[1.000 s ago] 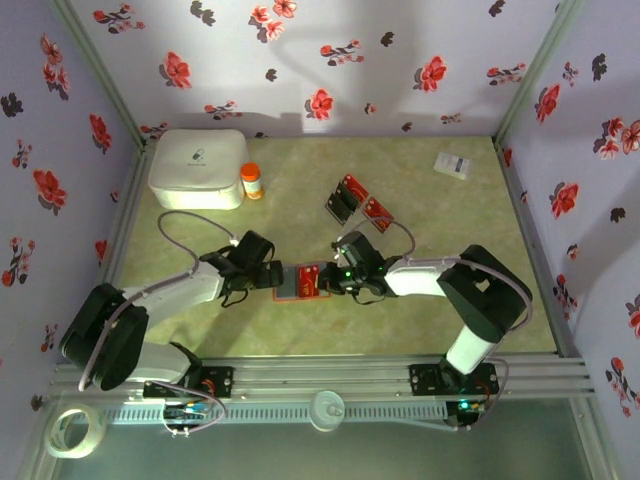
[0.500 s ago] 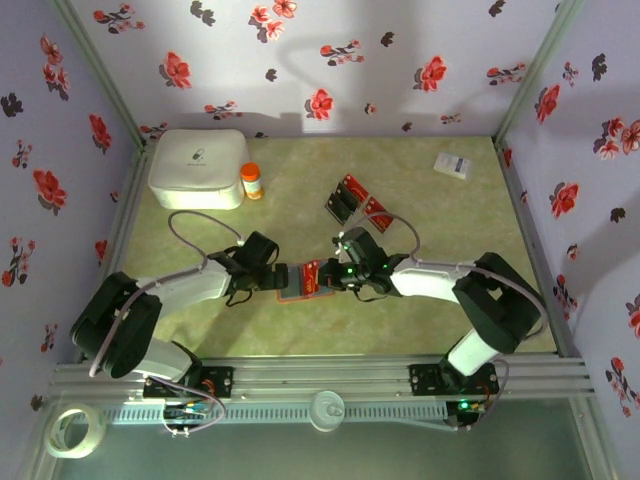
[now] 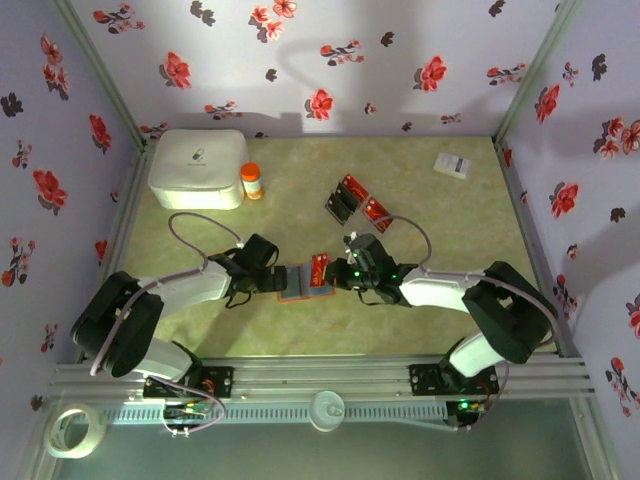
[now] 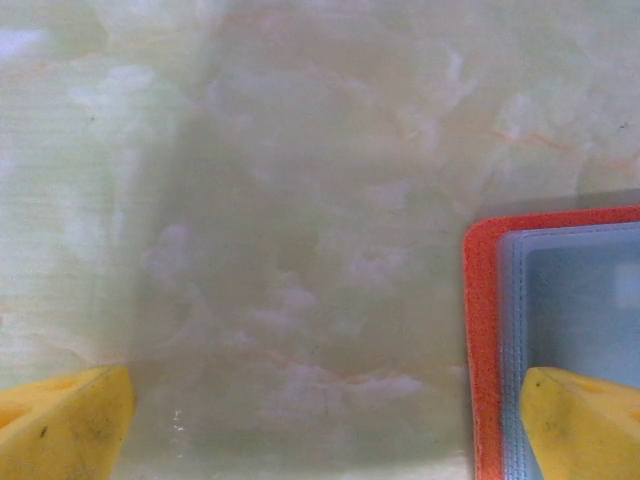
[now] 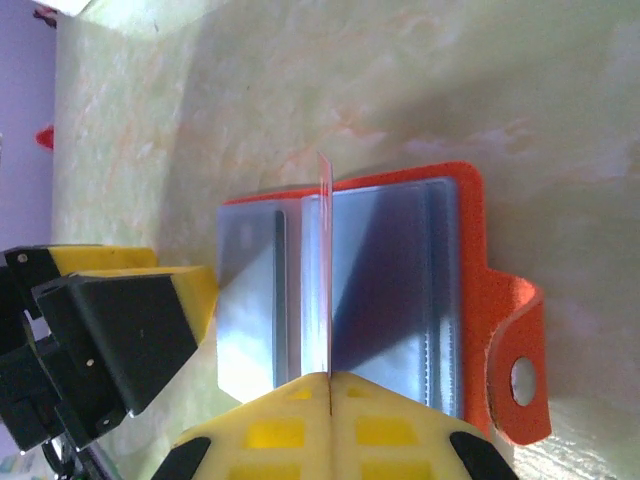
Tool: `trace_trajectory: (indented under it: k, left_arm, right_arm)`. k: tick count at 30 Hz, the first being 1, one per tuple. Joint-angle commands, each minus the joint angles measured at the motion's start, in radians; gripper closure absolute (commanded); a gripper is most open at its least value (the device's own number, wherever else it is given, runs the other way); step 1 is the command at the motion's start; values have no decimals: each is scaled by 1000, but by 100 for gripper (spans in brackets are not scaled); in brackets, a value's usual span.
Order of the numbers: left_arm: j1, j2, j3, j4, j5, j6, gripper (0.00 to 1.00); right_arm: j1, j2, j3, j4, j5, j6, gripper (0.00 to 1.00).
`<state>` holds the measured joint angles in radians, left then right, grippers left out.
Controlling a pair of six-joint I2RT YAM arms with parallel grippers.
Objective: Put the credit cards into the card holder
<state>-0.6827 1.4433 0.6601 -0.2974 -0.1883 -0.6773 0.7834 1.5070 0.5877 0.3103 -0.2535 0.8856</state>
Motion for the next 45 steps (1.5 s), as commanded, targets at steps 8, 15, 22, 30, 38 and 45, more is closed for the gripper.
trace_trajectory:
  k: [8, 15, 22, 30, 38, 45]
  left_arm:
    - [-5, 23, -22, -12, -31, -1, 0]
    - [-5, 22, -27, -11, -33, -2, 0]
    - [-5, 20, -29, -12, -34, -3, 0]
    - [-5, 20, -30, -10, -34, -3, 0]
    - [-5, 19, -34, -9, -34, -3, 0]
    - [-5, 17, -34, -8, -34, -4, 0]
  right_arm:
    - [34, 22, -34, 210, 68, 24, 100]
    - [48, 86, -35, 279, 68, 38, 100]
    - [50, 117, -58, 331, 75, 46, 100]
    - [49, 142, -75, 361, 57, 57, 100]
    - [51, 148, -78, 397, 34, 71, 100]
    - [51, 143, -81, 403, 25, 73, 100]
